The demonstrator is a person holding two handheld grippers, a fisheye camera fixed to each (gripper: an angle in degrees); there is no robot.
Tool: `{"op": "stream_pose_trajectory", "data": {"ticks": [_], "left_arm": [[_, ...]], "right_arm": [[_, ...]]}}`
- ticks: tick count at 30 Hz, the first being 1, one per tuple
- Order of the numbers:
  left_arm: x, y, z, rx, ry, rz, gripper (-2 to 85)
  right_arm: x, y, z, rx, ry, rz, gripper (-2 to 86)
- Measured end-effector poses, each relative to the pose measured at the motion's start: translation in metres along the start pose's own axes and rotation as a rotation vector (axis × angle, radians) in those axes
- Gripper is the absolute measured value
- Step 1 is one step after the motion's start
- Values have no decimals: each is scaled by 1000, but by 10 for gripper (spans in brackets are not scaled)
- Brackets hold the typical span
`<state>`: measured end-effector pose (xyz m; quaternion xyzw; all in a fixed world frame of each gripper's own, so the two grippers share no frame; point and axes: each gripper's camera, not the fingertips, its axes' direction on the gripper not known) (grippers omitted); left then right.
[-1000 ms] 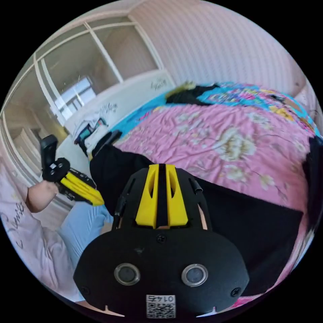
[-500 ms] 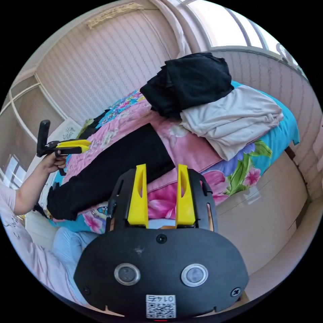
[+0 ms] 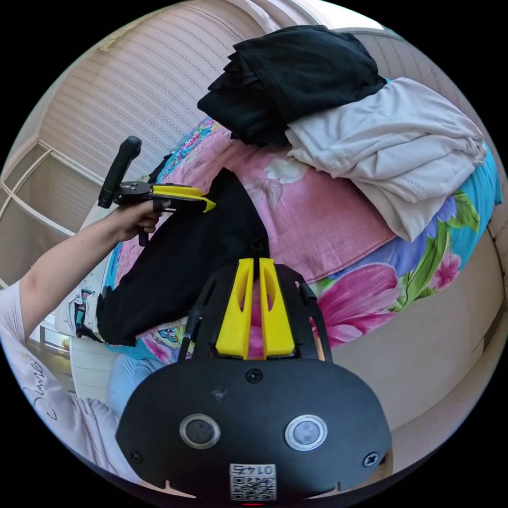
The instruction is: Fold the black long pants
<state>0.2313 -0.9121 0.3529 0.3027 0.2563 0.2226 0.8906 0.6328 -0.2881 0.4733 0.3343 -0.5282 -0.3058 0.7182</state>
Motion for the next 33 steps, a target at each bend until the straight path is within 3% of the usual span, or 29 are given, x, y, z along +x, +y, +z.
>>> {"op": "stream_pose_trajectory", "data": {"ticks": [7, 24, 33], "left_arm": [[37, -2, -12, 5, -64, 118, 6], [51, 31, -91, 8, -171, 183, -10], [-2, 138, -235, 187, -67, 81, -9]], "right_arm": [[-16, -4, -19, 15, 16, -17, 10], [-19, 47, -40, 60, 43, -63, 8], [-61, 114, -92, 223, -302, -252, 7]]}}
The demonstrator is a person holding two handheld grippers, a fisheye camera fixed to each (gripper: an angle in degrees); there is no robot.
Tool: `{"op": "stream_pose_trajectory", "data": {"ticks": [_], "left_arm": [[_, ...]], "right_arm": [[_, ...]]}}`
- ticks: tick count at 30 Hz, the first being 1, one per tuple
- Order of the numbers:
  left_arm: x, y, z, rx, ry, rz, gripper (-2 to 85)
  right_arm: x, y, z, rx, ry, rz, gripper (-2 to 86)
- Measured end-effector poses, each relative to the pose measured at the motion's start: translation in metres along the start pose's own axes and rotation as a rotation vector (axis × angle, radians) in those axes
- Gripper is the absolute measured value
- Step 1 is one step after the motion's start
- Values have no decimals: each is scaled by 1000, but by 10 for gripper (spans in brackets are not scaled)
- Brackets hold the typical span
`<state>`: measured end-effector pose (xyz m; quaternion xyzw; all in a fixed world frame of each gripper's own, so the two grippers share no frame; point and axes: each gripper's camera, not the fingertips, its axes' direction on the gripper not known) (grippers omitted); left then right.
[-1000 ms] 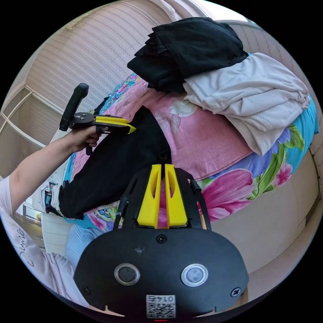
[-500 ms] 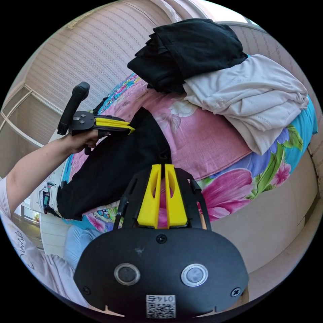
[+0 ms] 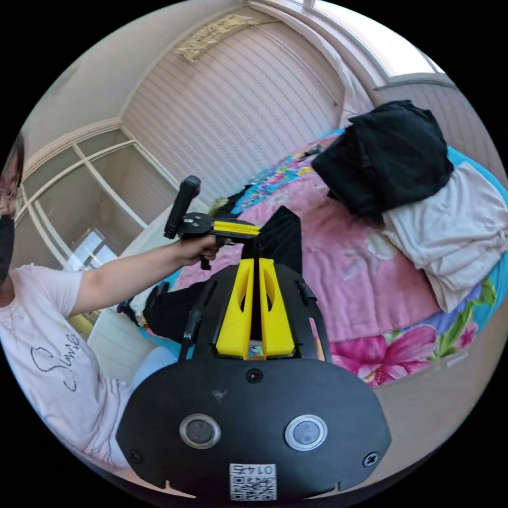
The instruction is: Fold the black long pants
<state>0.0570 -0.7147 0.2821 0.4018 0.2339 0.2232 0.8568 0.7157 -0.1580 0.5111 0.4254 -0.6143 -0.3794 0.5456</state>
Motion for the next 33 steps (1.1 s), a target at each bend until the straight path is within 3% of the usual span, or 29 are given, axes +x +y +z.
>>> {"op": "stream_pose_trajectory", "data": {"ticks": [6, 15, 20, 26, 33], "left_arm": [[-65, 141, -122, 78, -21, -164, -8], [-178, 439, -306, 162, -189, -549, -8], [-218, 641, -407, 256, -246, -867, 2], [-210, 841, -443, 149, -331, -1207, 13], [-157, 898, -478, 214, -268, -1240, 52]], "right_arm": [[-81, 45, 54, -82, -258, -211, 8], [-281, 165, 249, -439, -567, -582, 11], [-407, 294, 380, -630, -619, -871, 27], [-380, 424, 501, -823, -607, -836, 62], [-279, 468, 560, -800, -476, -794, 69]]}}
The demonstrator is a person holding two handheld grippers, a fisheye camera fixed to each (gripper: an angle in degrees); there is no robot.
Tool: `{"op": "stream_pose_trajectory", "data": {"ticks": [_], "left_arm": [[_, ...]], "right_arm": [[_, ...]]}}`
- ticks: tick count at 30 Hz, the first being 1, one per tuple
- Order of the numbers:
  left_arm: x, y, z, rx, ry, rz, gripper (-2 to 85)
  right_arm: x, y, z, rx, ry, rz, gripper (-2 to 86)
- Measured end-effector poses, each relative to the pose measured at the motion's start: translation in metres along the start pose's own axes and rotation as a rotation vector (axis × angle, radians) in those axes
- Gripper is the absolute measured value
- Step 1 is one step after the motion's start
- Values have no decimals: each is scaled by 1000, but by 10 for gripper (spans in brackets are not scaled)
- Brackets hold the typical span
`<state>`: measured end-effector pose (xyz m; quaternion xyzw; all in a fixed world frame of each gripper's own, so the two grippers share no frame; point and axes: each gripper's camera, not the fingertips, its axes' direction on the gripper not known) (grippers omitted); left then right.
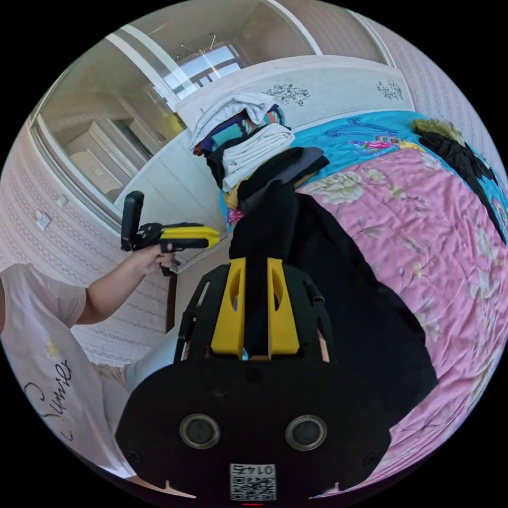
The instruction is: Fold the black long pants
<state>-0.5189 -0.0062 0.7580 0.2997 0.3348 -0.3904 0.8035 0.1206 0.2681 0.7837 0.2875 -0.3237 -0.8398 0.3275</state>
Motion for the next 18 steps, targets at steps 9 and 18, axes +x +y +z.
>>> {"op": "stream_pose_trajectory", "data": {"ticks": [9, 18], "left_arm": [[-36, -10, -10, 48, 51, -168, 58], [-76, -12, -39, -7, 89, -166, -8]], "right_arm": [[66, -7, 109, -63, 220, -116, 84], [153, 58, 237, -287, 303, -149, 98]]}}
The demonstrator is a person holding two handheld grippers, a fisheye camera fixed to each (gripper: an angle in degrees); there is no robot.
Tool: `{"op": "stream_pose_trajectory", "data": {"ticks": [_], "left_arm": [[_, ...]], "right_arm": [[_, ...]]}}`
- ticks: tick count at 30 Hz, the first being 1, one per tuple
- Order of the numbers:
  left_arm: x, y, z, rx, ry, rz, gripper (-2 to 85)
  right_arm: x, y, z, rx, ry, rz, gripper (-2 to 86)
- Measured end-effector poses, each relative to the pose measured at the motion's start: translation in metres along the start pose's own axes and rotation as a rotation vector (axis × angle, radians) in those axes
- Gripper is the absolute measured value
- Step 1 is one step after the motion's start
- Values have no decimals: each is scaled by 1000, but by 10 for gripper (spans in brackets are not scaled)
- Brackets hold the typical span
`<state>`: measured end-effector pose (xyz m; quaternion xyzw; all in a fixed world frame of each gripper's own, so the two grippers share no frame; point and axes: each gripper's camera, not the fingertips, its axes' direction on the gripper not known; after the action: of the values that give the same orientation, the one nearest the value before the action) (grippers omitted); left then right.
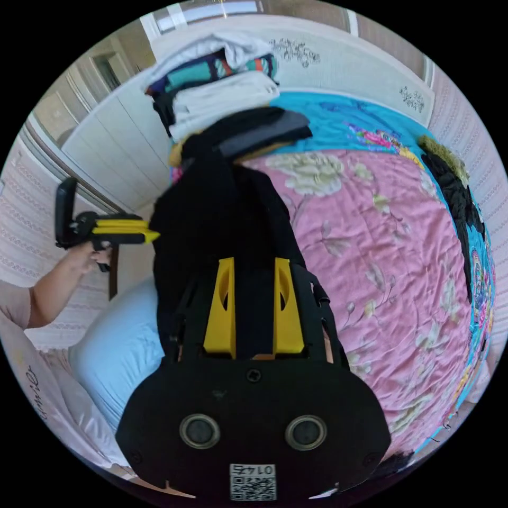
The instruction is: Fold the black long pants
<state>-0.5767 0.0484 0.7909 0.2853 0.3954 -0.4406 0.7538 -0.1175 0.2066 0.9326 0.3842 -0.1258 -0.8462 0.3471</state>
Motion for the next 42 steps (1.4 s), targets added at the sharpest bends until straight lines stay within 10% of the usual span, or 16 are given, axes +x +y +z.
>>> {"op": "stream_pose_trajectory", "data": {"ticks": [24, 31, 42], "left_arm": [[47, -1, -64, -63, -170, 153, 7], [215, -21, 25, -235, 92, 502, -9], [292, -15, 146, -433, 0, 592, -10]], "right_arm": [[110, 116, 120, -10, 161, 130, 69], [124, 133, 154, -79, 131, 101, 47], [171, 145, 219, -218, 103, 114, 9]]}}
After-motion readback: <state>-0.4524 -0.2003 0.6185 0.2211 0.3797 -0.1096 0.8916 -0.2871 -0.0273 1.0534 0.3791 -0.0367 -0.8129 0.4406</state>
